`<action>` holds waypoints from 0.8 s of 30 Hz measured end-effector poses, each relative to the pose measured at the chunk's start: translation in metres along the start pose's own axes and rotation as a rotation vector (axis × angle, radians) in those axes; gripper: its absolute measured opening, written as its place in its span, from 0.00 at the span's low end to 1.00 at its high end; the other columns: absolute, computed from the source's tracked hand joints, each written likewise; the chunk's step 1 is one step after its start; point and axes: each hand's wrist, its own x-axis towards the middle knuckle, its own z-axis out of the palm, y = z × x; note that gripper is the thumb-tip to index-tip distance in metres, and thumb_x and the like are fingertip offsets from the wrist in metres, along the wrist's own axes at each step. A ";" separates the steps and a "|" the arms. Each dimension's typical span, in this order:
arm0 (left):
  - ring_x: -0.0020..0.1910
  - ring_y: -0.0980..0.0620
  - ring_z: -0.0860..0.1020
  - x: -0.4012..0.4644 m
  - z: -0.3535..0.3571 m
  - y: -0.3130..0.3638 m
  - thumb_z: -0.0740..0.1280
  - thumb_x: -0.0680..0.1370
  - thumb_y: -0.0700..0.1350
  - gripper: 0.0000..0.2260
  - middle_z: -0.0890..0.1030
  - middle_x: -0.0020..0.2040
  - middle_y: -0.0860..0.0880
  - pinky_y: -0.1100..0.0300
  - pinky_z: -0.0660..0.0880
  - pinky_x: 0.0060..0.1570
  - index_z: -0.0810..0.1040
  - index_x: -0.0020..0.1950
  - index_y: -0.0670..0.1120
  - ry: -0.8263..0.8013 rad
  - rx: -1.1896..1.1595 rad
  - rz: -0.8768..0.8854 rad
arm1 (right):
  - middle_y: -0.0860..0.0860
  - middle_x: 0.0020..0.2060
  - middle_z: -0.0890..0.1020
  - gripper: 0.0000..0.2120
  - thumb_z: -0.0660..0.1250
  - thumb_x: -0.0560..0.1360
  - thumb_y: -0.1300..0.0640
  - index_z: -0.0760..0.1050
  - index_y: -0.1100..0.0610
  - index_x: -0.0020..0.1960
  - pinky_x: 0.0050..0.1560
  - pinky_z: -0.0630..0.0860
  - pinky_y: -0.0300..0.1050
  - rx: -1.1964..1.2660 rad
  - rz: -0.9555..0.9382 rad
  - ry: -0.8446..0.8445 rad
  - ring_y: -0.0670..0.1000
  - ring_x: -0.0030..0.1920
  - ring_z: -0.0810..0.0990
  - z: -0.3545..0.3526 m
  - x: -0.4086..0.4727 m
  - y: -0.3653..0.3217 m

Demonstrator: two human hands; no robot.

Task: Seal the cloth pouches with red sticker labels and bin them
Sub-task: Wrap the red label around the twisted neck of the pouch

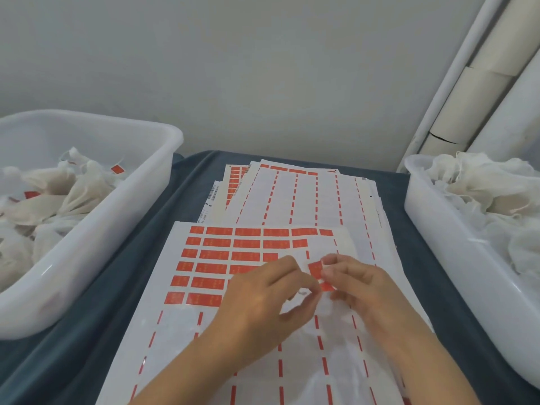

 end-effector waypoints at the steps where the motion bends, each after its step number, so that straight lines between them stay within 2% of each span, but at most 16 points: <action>1: 0.40 0.59 0.73 0.000 0.001 0.000 0.68 0.71 0.50 0.06 0.80 0.37 0.54 0.77 0.70 0.36 0.82 0.42 0.49 0.004 0.004 -0.004 | 0.43 0.48 0.82 0.16 0.70 0.60 0.44 0.84 0.54 0.40 0.45 0.75 0.37 0.005 -0.010 0.019 0.48 0.48 0.81 0.000 0.000 0.000; 3: 0.40 0.61 0.72 0.001 0.000 0.000 0.69 0.70 0.50 0.08 0.80 0.37 0.55 0.77 0.70 0.34 0.82 0.45 0.49 0.021 -0.019 -0.043 | 0.42 0.46 0.82 0.16 0.70 0.60 0.42 0.83 0.52 0.41 0.47 0.75 0.39 0.028 -0.049 0.085 0.46 0.46 0.81 0.000 0.000 0.001; 6: 0.39 0.63 0.71 0.003 -0.002 0.001 0.68 0.70 0.56 0.15 0.77 0.39 0.58 0.78 0.70 0.33 0.79 0.55 0.53 0.046 -0.114 -0.125 | 0.41 0.44 0.84 0.19 0.68 0.61 0.40 0.80 0.47 0.48 0.47 0.75 0.40 0.099 -0.138 0.195 0.47 0.43 0.82 0.000 0.000 0.000; 9: 0.39 0.66 0.70 0.003 -0.003 0.003 0.68 0.70 0.55 0.18 0.72 0.41 0.61 0.79 0.67 0.33 0.74 0.59 0.55 0.081 -0.190 -0.173 | 0.40 0.44 0.83 0.23 0.68 0.62 0.42 0.72 0.38 0.57 0.41 0.77 0.32 0.075 -0.196 0.073 0.43 0.45 0.81 0.005 -0.002 -0.003; 11: 0.39 0.68 0.70 0.003 -0.002 0.003 0.70 0.70 0.52 0.18 0.72 0.42 0.61 0.79 0.66 0.34 0.74 0.59 0.54 0.079 -0.192 -0.165 | 0.41 0.46 0.83 0.29 0.70 0.61 0.44 0.66 0.36 0.61 0.43 0.77 0.29 0.043 -0.222 -0.062 0.41 0.50 0.81 0.013 -0.005 -0.003; 14: 0.41 0.66 0.71 0.002 0.000 0.002 0.71 0.69 0.46 0.18 0.76 0.42 0.58 0.79 0.69 0.35 0.76 0.58 0.51 0.074 -0.146 -0.130 | 0.43 0.47 0.84 0.32 0.71 0.61 0.46 0.63 0.35 0.62 0.52 0.77 0.35 0.033 -0.258 -0.117 0.45 0.51 0.82 0.019 -0.008 -0.003; 16: 0.41 0.62 0.73 0.001 0.001 0.002 0.71 0.68 0.45 0.18 0.79 0.41 0.55 0.77 0.72 0.35 0.77 0.58 0.49 0.071 -0.114 -0.106 | 0.43 0.46 0.84 0.32 0.71 0.62 0.48 0.62 0.34 0.62 0.53 0.77 0.36 0.031 -0.269 -0.097 0.45 0.50 0.82 0.019 -0.008 -0.003; 21: 0.41 0.58 0.74 0.000 0.005 0.000 0.71 0.67 0.45 0.17 0.81 0.40 0.53 0.75 0.72 0.36 0.79 0.56 0.47 0.083 -0.036 -0.049 | 0.43 0.43 0.84 0.31 0.71 0.63 0.51 0.63 0.35 0.61 0.42 0.74 0.24 0.016 -0.295 -0.070 0.42 0.47 0.82 0.020 -0.009 -0.001; 24: 0.40 0.62 0.72 -0.001 0.005 -0.001 0.71 0.68 0.47 0.18 0.78 0.39 0.55 0.75 0.72 0.35 0.76 0.58 0.51 0.052 -0.061 -0.050 | 0.42 0.42 0.84 0.29 0.70 0.64 0.51 0.64 0.37 0.61 0.40 0.72 0.22 0.033 -0.319 -0.018 0.39 0.48 0.81 0.019 -0.008 -0.002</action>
